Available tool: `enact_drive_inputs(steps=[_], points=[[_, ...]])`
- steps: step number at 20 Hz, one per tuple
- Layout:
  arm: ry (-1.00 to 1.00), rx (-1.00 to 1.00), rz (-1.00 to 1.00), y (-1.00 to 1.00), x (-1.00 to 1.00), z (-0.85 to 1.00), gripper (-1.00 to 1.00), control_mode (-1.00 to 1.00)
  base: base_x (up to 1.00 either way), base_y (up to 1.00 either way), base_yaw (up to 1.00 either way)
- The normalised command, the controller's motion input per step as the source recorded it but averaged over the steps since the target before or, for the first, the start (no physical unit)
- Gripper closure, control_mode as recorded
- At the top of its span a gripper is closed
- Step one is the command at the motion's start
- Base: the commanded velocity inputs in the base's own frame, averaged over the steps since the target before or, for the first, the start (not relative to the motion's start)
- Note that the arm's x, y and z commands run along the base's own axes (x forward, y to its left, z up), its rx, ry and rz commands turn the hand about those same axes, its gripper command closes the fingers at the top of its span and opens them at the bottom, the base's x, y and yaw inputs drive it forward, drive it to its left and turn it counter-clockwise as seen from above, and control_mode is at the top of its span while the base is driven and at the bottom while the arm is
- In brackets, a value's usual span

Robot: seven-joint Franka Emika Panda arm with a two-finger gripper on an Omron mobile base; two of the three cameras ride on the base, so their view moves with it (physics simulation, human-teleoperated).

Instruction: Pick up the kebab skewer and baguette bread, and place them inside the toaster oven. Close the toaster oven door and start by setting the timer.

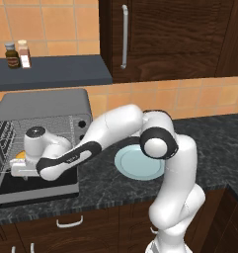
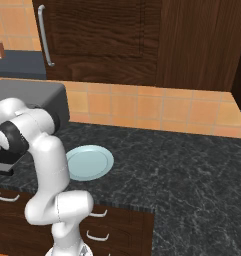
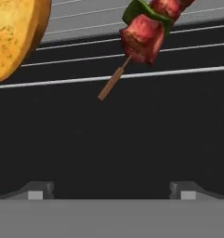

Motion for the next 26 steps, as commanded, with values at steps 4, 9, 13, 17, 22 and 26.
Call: enact_drive_inputs(steps=[4,9,13,17,22,26], points=[[0.04,-0.01,-0.08,-0.06,0.08,-0.35,-1.00,-1.00,0.00,0.00,0.00],[0.09,0.00,-0.13,0.00,0.20,-0.02,-1.00,-1.00,0.00,0.00,0.00],[0.06,0.00,-0.09,-0.16,0.16,-0.08,-1.00,-1.00,0.00,0.00,0.00],[0.02,-0.02,-0.04,-0.06,0.15,-0.15,-1.00,-1.00,0.00,0.00,0.00],[0.00,-0.03,-0.04,-0.06,0.34,-0.18,-1.00,-1.00,0.00,0.00,0.00],[0.00,-0.06,-0.04,-0.08,0.48,-0.14,-1.00,-1.00,0.00,0.00,0.00]])
